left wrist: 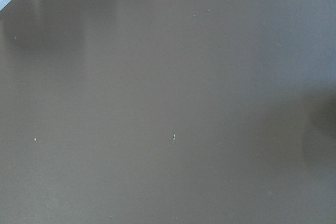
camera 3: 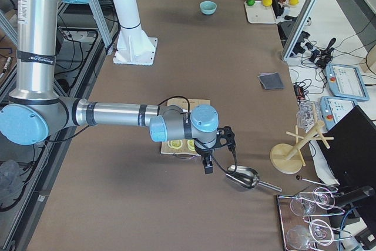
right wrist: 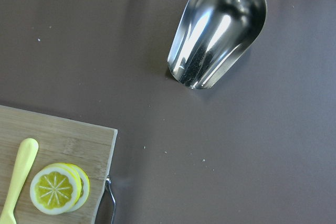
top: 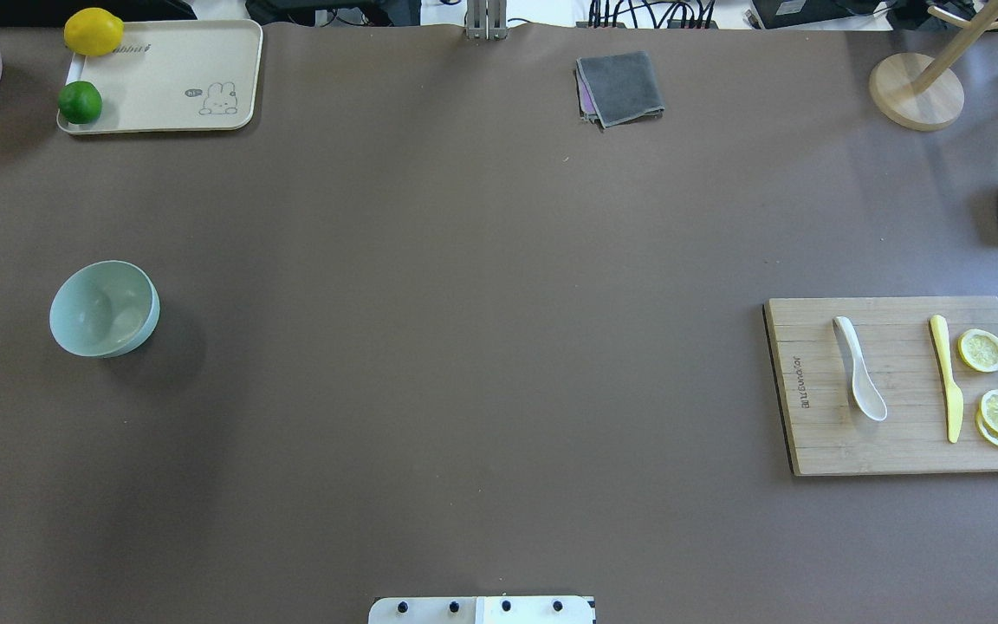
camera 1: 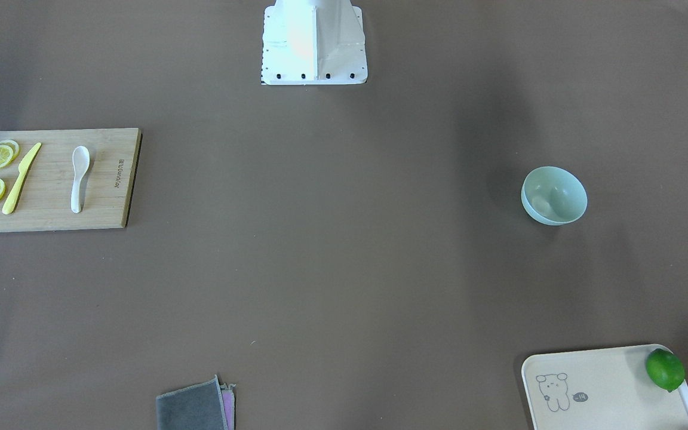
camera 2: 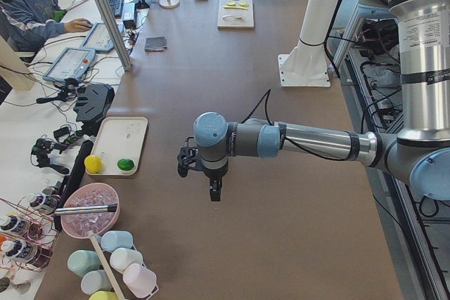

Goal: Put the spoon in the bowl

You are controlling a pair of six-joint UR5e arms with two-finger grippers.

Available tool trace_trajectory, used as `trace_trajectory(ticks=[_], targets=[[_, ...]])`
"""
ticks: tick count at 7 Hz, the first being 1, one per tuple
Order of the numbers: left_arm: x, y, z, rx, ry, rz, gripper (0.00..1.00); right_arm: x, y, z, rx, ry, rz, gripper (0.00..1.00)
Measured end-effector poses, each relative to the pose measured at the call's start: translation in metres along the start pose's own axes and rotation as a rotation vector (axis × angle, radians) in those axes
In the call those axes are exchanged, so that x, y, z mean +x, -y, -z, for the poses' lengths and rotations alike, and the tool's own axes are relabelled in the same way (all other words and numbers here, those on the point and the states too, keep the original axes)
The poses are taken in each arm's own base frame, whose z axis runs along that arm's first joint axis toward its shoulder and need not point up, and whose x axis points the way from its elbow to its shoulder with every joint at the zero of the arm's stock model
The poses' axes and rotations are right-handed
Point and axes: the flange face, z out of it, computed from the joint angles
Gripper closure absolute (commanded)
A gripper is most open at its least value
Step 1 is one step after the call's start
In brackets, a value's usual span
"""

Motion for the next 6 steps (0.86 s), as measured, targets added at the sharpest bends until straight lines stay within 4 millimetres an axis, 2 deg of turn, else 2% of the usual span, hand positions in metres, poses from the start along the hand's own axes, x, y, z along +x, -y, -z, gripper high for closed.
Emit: trace_trajectory(ticks=[3, 6], targets=[[0.001, 0.0, 0.003, 0.007, 0.0, 0.0, 0.02, 0.001, -0.001, -0.001, -0.001, 0.0, -0.001, 0.0], [0.009, -0.001, 0.019, 0.049, -0.005, -0.019, 0.02, -0.001, -0.003, -0.002, -0.001, 0.029, 0.0, 0.0]])
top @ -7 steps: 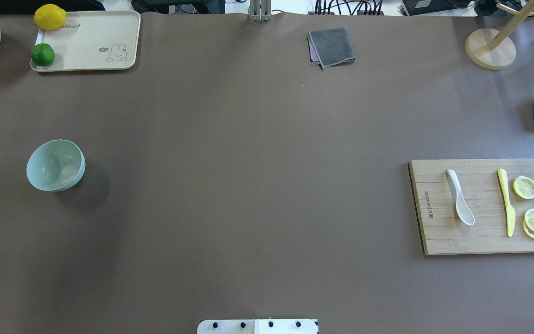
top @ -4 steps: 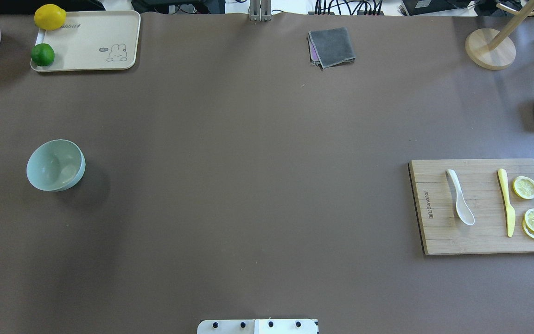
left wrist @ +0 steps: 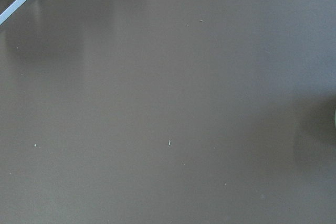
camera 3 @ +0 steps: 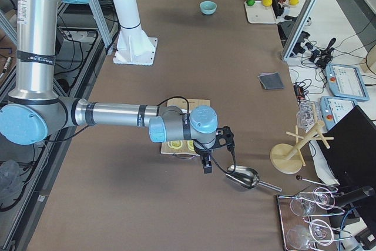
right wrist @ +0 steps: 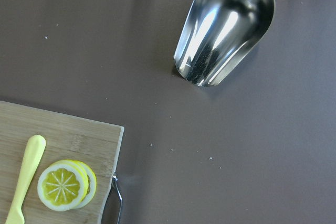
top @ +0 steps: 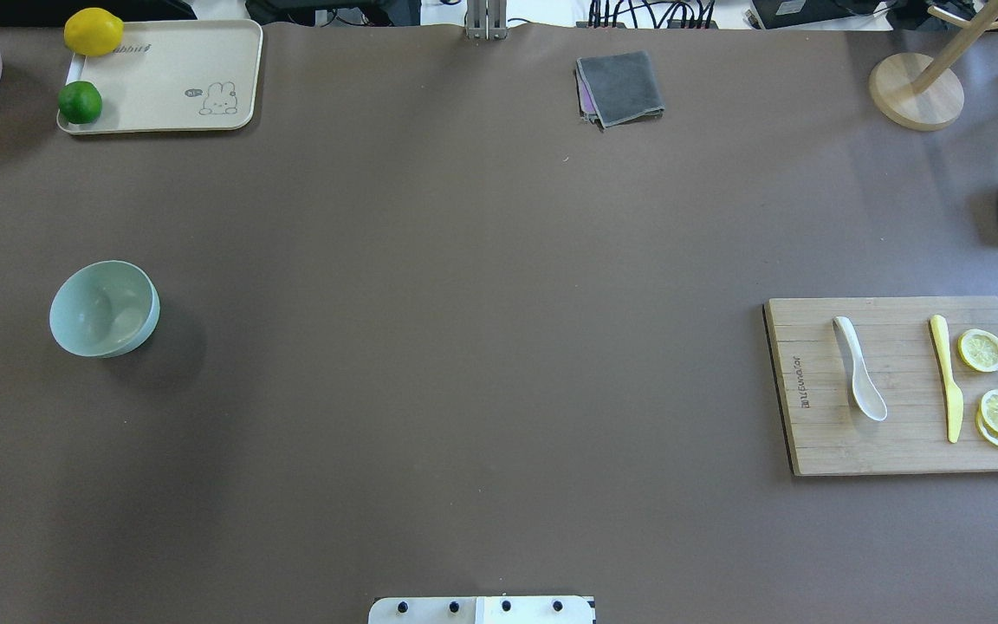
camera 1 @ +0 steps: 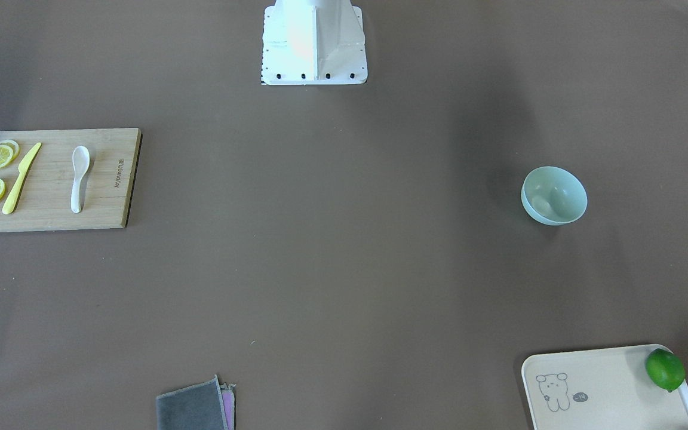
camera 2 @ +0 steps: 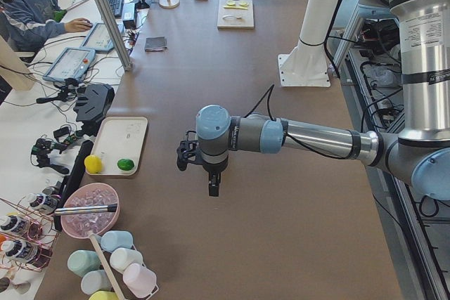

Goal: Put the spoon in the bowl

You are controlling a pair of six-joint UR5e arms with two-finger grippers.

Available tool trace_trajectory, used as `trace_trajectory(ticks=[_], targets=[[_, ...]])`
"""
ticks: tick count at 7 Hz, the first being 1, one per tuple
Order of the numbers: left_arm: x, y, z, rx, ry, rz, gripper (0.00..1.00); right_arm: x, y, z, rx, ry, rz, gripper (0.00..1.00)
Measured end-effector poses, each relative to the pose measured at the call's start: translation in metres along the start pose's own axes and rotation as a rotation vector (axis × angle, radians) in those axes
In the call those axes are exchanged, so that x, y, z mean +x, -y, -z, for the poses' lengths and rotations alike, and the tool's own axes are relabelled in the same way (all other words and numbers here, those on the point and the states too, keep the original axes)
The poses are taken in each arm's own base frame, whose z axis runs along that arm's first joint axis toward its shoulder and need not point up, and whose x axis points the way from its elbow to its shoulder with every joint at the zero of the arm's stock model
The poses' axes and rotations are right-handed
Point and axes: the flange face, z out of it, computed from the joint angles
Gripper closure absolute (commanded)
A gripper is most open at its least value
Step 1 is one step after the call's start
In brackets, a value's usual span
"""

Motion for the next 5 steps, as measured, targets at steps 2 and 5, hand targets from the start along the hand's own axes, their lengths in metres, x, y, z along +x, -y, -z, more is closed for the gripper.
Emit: trace_trajectory(ticks=[2, 5], targets=[[0.008, 0.001, 0.013, 0.029, -0.005, -0.016, 0.02, -0.002, 0.0, 0.001, 0.003, 0.01, 0.0, 0.0], [0.021, -0.004, 0.028, 0.063, -0.009, -0.046, 0.02, -0.003, 0.0, 0.0, 0.004, 0.033, 0.001, 0.0]])
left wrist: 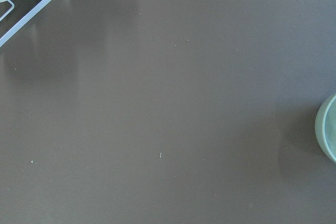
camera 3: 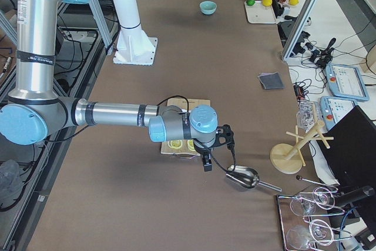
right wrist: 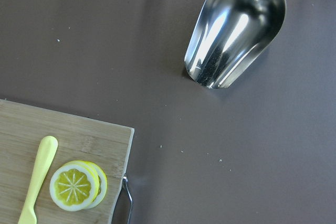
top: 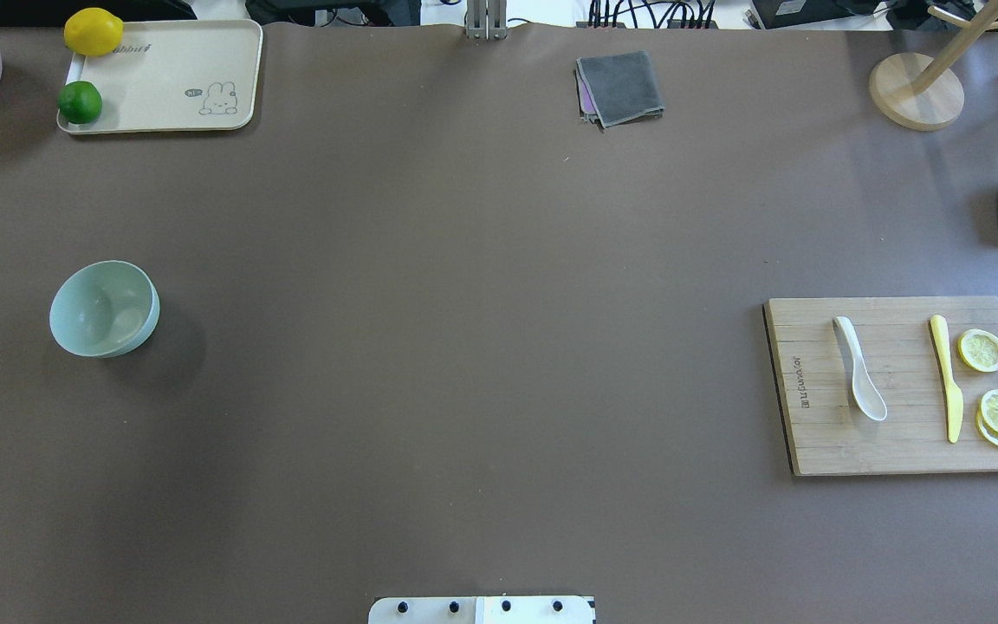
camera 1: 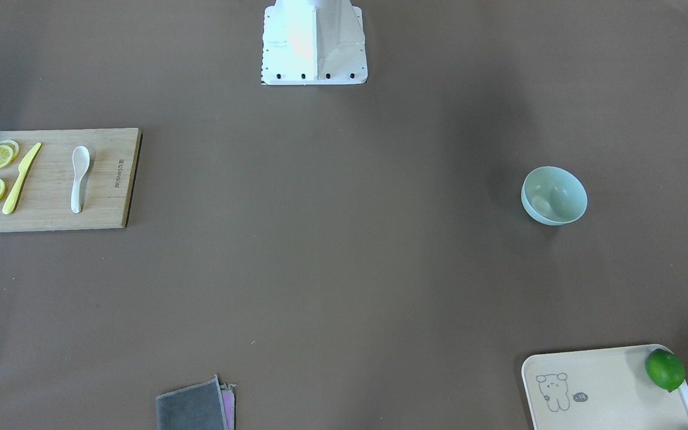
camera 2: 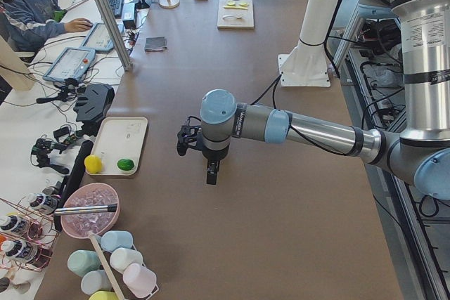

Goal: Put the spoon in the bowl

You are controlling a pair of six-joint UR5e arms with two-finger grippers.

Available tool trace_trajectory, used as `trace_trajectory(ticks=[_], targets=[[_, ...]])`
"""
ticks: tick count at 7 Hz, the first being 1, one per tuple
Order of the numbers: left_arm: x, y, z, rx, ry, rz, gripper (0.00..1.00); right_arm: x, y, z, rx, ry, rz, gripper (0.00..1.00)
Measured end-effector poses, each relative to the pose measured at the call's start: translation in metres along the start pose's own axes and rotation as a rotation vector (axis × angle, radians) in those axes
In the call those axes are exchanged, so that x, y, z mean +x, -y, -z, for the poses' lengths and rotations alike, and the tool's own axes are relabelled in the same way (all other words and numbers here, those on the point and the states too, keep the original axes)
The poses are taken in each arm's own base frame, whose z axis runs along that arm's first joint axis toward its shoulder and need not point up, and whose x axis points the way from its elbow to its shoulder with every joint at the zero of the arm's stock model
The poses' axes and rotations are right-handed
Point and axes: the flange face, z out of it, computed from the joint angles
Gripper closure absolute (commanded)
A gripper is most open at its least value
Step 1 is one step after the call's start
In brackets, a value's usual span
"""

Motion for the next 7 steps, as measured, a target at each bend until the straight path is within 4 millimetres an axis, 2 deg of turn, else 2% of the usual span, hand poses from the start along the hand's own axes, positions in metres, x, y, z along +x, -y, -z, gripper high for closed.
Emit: trace_trajectory(ticks=[3, 5, 6, 7], targets=[[0.005, 0.001, 0.005, 0.062, -0.002, -0.065, 0.02, -0.004, -0.002, -0.003, 0.011, 0.069, 0.005, 0.0], [0.009, 0.002, 0.005, 0.082, -0.01, -0.031, 0.03, -0.008, -0.004, 0.0, 0.065, 0.07, 0.068, 0.0], [0.019, 0.007, -0.004, 0.095, -0.021, -0.012, 0.03, -0.011, -0.004, 0.003, 0.098, 0.071, 0.106, 0.0], [0.038, 0.014, -0.026, 0.097, -0.038, -0.015, 0.03, -0.015, -0.003, 0.004, 0.112, 0.076, 0.126, 0.0]])
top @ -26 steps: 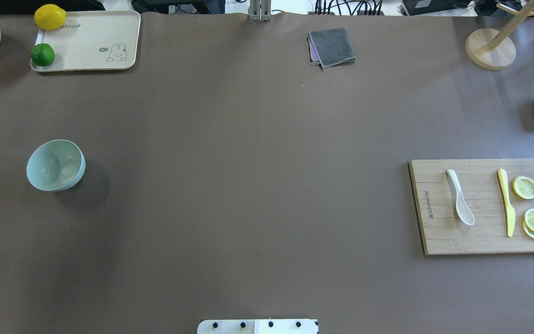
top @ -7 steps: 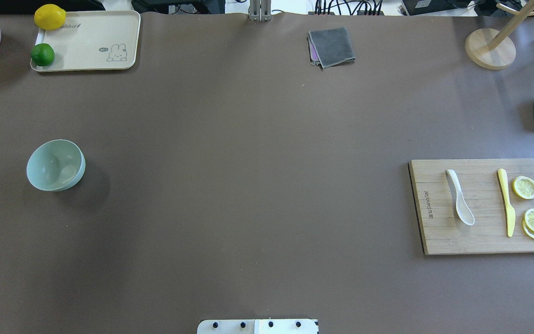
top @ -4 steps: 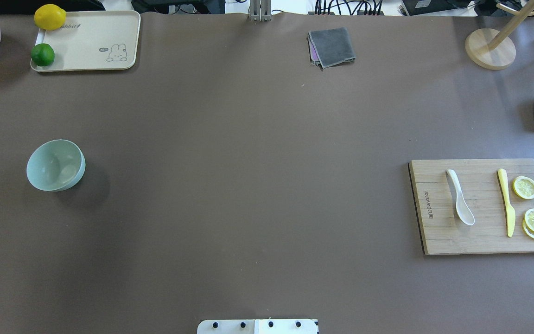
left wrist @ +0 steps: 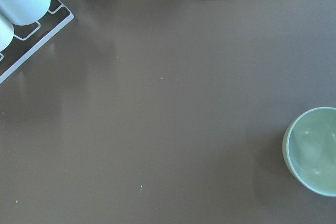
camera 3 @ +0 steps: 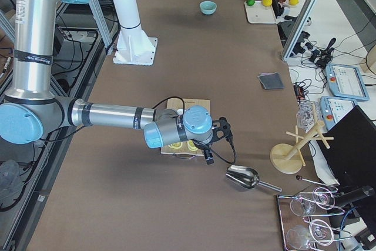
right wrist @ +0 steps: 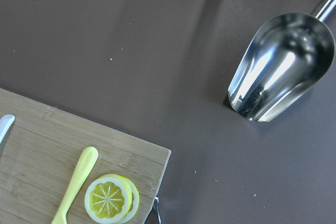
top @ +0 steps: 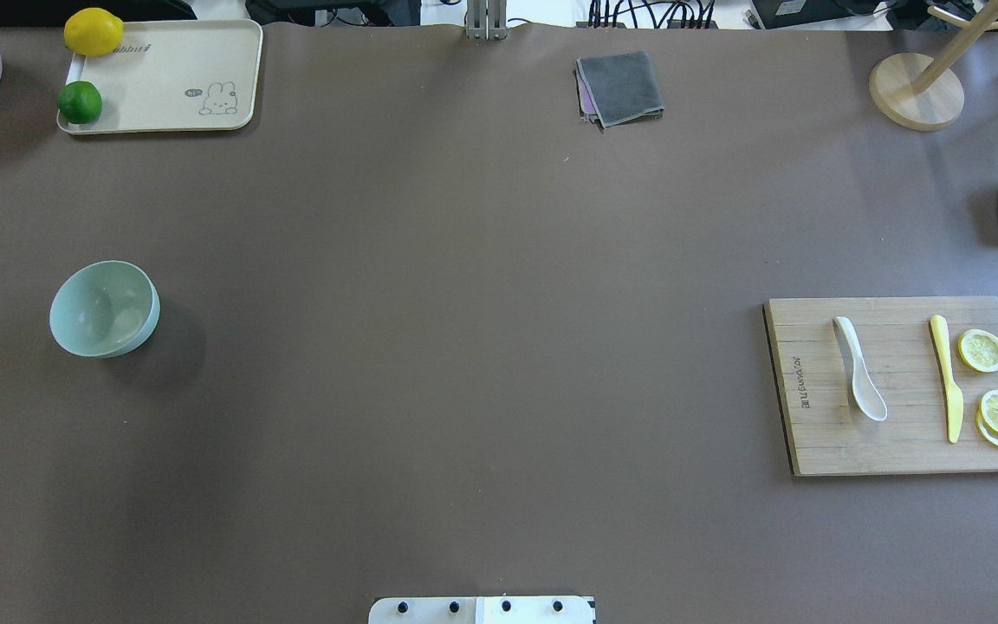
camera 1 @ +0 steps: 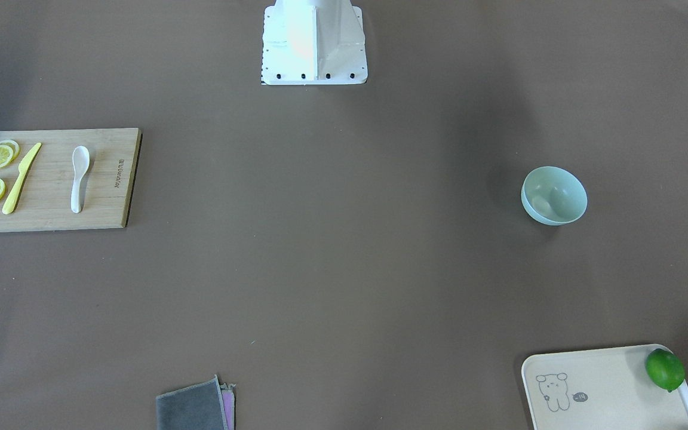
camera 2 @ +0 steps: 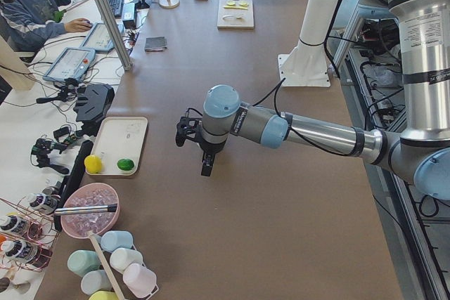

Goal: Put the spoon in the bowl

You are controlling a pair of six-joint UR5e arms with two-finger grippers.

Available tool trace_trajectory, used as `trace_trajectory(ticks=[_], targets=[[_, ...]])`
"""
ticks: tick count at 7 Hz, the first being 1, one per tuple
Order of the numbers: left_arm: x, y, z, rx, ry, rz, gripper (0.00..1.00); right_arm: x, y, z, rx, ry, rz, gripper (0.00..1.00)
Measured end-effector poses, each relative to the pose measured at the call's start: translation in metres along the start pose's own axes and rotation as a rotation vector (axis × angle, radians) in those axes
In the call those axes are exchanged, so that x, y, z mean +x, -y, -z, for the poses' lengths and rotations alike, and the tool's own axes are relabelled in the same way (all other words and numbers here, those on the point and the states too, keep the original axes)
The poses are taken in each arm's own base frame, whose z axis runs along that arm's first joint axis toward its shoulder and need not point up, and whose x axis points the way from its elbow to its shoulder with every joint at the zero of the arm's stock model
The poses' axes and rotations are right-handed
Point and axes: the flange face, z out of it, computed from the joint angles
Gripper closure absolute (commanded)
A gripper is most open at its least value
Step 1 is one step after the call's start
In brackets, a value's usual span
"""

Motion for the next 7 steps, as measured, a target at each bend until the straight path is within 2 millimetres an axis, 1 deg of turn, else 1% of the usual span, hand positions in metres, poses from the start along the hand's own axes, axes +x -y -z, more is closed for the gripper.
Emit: trace_trajectory(ticks=[2, 3, 4, 5, 6, 7], targets=[[0.054, 0.009, -0.065, 0.005, -0.015, 0.006, 0.02, -0.008, 0.005, -0.004, 0.001, 0.01, 0.021, 0.0], [0.078, 0.013, -0.092, -0.001, -0.01, 0.008, 0.03, -0.012, 0.008, -0.006, -0.002, 0.013, 0.03, 0.0], [0.098, 0.02, -0.12, -0.014, 0.001, 0.009, 0.08, -0.015, 0.009, -0.007, -0.005, 0.016, 0.037, 0.0], [0.114, 0.023, -0.145, -0.039, 0.005, 0.009, 0.09, -0.016, 0.009, -0.009, -0.008, 0.017, 0.038, 0.0], [0.127, 0.024, -0.166, -0.066, 0.006, 0.004, 0.12, -0.016, 0.008, -0.009, -0.009, 0.019, 0.034, 0.0], [0.136, 0.024, -0.18, -0.085, 0.006, 0.003, 0.14, -0.016, 0.008, -0.009, -0.01, 0.022, 0.028, 0.0]])
